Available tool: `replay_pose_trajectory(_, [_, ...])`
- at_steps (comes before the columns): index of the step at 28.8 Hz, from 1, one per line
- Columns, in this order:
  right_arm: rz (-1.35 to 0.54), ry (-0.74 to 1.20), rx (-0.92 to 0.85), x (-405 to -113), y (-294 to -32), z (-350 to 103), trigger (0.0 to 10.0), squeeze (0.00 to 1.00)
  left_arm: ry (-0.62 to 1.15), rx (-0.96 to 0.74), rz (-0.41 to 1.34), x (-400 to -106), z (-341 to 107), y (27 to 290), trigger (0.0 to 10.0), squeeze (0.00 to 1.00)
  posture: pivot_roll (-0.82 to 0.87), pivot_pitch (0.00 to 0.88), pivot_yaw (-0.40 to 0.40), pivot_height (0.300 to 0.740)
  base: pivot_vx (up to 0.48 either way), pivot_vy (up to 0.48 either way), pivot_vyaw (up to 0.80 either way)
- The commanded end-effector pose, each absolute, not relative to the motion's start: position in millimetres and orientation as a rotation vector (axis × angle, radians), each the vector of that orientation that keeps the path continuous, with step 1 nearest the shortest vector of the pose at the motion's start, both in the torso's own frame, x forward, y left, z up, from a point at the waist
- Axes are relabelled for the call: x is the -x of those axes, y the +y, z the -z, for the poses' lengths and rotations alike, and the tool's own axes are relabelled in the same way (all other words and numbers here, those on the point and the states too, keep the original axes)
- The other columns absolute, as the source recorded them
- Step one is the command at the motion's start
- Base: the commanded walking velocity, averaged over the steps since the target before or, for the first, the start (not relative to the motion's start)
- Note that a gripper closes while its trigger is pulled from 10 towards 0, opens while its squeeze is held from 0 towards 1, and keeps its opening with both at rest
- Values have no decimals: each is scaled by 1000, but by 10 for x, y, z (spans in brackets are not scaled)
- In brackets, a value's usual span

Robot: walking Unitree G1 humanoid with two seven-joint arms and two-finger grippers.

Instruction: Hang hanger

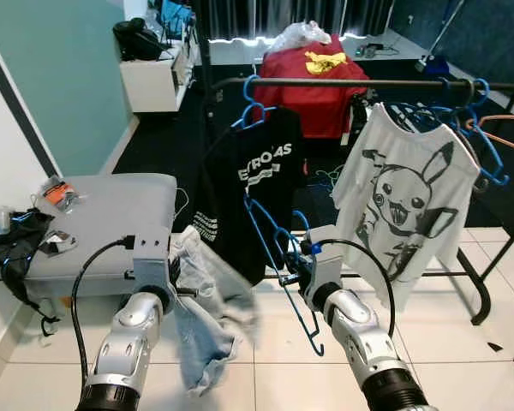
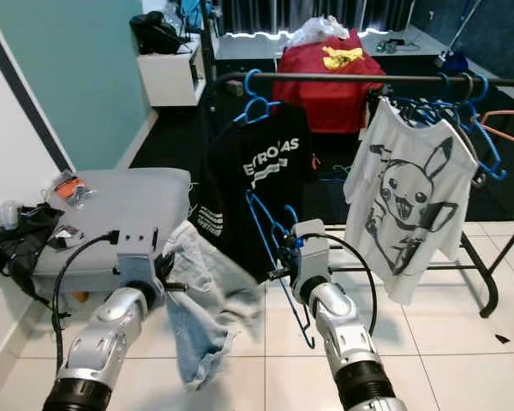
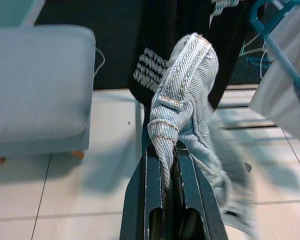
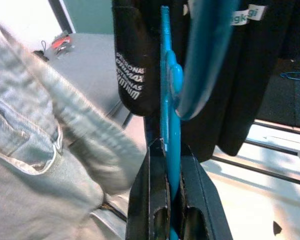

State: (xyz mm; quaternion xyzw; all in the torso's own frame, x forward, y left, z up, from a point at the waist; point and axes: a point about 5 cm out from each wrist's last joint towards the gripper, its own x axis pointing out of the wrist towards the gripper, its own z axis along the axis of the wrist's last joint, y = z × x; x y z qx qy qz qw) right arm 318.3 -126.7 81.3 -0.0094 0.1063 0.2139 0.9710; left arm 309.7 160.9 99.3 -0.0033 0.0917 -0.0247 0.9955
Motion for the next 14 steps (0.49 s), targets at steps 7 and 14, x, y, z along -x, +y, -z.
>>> replay_pose_trajectory(7, [-904,458,113,-2864,-1401,-876,10000,0,40,-154,223,-3192,-1299,1738,10000,0,4,0,20,740,0,0,0])
replay_pose_trajectory(14, [-930,559,209,-2859,-1474,-879,10000,0,-18,-211,306,-3269,-1425,1718,10000,0,4,0,11,740,0,0,0])
